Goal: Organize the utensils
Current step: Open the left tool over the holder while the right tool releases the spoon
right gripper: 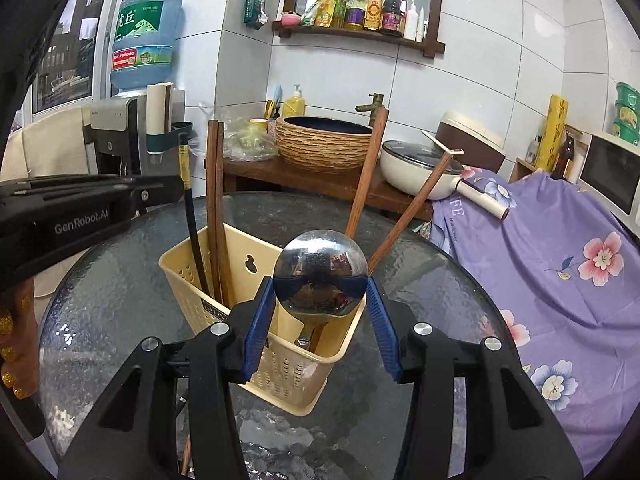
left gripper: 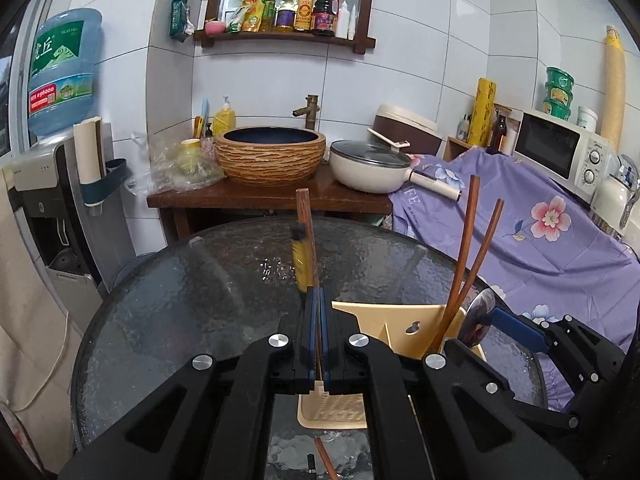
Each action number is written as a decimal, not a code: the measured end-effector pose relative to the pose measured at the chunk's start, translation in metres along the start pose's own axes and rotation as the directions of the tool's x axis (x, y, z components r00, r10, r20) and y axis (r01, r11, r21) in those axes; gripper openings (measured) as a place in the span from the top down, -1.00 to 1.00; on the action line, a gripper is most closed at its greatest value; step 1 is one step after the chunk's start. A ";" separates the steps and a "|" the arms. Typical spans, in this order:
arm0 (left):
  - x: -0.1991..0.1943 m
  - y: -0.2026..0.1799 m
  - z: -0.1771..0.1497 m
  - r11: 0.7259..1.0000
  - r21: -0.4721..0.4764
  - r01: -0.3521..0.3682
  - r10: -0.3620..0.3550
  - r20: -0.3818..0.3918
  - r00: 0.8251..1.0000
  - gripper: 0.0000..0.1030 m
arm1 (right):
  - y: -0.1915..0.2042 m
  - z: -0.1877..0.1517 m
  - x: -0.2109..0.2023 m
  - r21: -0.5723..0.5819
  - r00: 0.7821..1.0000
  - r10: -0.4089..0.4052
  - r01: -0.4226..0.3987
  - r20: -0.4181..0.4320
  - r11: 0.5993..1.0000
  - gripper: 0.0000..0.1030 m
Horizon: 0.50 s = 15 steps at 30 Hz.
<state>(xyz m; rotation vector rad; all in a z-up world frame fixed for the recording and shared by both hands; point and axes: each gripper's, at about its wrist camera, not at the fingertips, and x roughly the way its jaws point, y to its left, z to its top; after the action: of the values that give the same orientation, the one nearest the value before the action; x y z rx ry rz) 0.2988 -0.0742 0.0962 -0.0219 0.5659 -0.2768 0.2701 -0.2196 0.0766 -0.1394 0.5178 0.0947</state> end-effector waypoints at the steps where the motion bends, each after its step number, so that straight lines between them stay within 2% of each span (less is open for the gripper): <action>1: 0.001 0.000 -0.001 1.000 -0.001 -0.001 0.001 -0.003 1.000 0.97 | -0.001 0.000 0.000 0.003 1.000 0.001 -0.001 -0.001 1.000 0.08; 4: 0.003 0.001 -0.003 1.000 -0.006 0.002 -0.002 -0.009 1.000 0.97 | -0.002 0.001 0.000 0.003 1.000 0.004 -0.004 0.001 1.000 0.07; 7: 0.000 0.002 -0.003 1.000 -0.007 0.008 -0.008 -0.001 1.000 0.97 | -0.003 0.000 -0.004 -0.004 0.999 0.001 -0.001 0.033 1.000 -0.11; 11: -0.010 0.004 -0.003 1.000 -0.008 0.015 -0.015 0.016 1.000 0.93 | -0.005 -0.002 -0.013 0.017 0.999 0.010 -0.011 0.050 1.000 -0.16; 12: -0.013 0.004 -0.004 1.000 -0.006 0.016 -0.016 0.019 1.000 0.82 | -0.005 -0.002 -0.015 0.020 0.999 0.011 -0.012 0.051 1.000 -0.17; 13: -0.019 0.006 -0.006 1.000 -0.004 0.016 -0.016 0.026 1.000 0.58 | -0.006 -0.004 -0.019 0.026 0.998 0.015 -0.016 0.053 1.000 -0.19; 14: -0.023 0.008 -0.008 1.000 -0.006 0.013 -0.013 0.033 0.999 0.42 | -0.006 -0.006 -0.024 0.033 0.998 0.019 -0.021 0.058 0.999 -0.20; 15: -0.027 0.010 -0.011 1.000 -0.011 0.009 -0.008 0.039 0.999 0.14 | -0.006 -0.008 -0.029 0.037 0.998 0.022 -0.024 0.061 0.999 -0.20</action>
<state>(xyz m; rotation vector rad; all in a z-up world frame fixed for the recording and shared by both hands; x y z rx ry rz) 0.2739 -0.0570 0.1004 -0.0407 0.5285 -0.2809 0.2421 -0.2282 0.0842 -0.0934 0.4602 0.1115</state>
